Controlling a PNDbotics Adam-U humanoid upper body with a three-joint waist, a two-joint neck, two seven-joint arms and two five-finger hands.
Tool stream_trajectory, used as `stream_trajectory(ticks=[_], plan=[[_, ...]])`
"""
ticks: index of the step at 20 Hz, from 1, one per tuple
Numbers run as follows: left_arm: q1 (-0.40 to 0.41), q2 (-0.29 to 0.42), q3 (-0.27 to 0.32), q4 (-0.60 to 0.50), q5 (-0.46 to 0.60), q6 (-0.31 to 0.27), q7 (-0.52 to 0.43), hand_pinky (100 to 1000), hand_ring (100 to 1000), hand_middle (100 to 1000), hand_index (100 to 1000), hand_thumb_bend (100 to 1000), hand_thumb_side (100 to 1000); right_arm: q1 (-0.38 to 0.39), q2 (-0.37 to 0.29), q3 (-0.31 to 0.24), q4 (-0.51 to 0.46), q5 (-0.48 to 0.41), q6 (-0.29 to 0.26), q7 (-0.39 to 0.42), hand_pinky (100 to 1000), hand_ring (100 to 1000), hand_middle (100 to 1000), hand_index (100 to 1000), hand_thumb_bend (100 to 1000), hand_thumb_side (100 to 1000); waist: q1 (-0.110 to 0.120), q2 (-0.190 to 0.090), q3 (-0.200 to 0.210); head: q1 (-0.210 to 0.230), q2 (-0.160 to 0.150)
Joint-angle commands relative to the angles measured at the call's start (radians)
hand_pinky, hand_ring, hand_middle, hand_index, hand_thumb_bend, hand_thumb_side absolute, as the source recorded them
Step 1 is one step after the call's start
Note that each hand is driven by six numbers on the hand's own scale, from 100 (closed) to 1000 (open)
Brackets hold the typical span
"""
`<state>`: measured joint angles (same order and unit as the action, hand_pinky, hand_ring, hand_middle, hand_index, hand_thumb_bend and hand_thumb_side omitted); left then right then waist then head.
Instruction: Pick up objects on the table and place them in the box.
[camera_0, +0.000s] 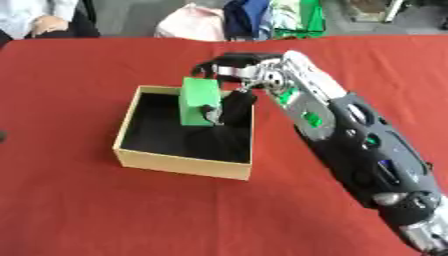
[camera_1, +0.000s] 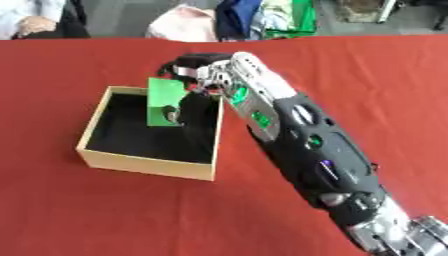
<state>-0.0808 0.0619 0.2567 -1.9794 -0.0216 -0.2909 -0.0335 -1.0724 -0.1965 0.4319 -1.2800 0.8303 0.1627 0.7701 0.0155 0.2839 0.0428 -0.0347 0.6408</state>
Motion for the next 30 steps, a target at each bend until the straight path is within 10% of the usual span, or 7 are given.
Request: stream_trajectory(ticks=[1, 20, 21, 22, 24, 30], plan=[[-0.007, 0.005, -0.002, -0.021, -0.001, -0.001, -0.004, 691, 616, 706, 800, 100, 547, -0.016, -0.005, -0.009, -0.008, 0.0, -0.014, 0.006, 903, 878, 918, 1000, 100, 534, -0.012, -0.007, 0.001, -0.001, 0.001], [-0.008, 0.007, -0.002, -0.021, 0.0, 0.001, -0.012, 692, 619, 709, 801, 100, 545, -0.019, -0.029, -0.032, -0.073, 0.079, -0.035, 0.046, 947, 915, 958, 1000, 100, 649, -0.014, -0.01, -0.003, 0.002, 0.001], [-0.008, 0.007, -0.001, -0.021, 0.0, 0.002, -0.013, 692, 619, 709, 801, 100, 545, -0.019, -0.031, -0.032, -0.072, 0.08, -0.036, 0.046, 946, 912, 953, 1000, 100, 602, -0.014, -0.01, -0.003, 0.003, 0.001], [-0.009, 0.007, -0.001, -0.021, 0.0, 0.002, -0.013, 691, 619, 710, 801, 100, 540, -0.019, -0.031, -0.031, -0.071, 0.081, -0.037, 0.046, 946, 911, 954, 1000, 100, 266, -0.014, -0.009, -0.004, 0.002, 0.001], [-0.009, 0.007, -0.002, -0.021, -0.002, 0.001, -0.016, 692, 619, 710, 801, 100, 532, -0.016, -0.031, -0.03, -0.068, 0.076, -0.044, 0.056, 943, 911, 959, 1000, 100, 100, -0.013, -0.009, -0.004, 0.002, 0.0], [-0.011, 0.008, -0.001, -0.021, -0.002, -0.001, -0.023, 692, 620, 710, 801, 100, 533, -0.017, -0.033, -0.028, -0.066, 0.04, -0.05, 0.086, 936, 900, 957, 1000, 100, 100, -0.014, -0.009, -0.003, 0.002, 0.0]])
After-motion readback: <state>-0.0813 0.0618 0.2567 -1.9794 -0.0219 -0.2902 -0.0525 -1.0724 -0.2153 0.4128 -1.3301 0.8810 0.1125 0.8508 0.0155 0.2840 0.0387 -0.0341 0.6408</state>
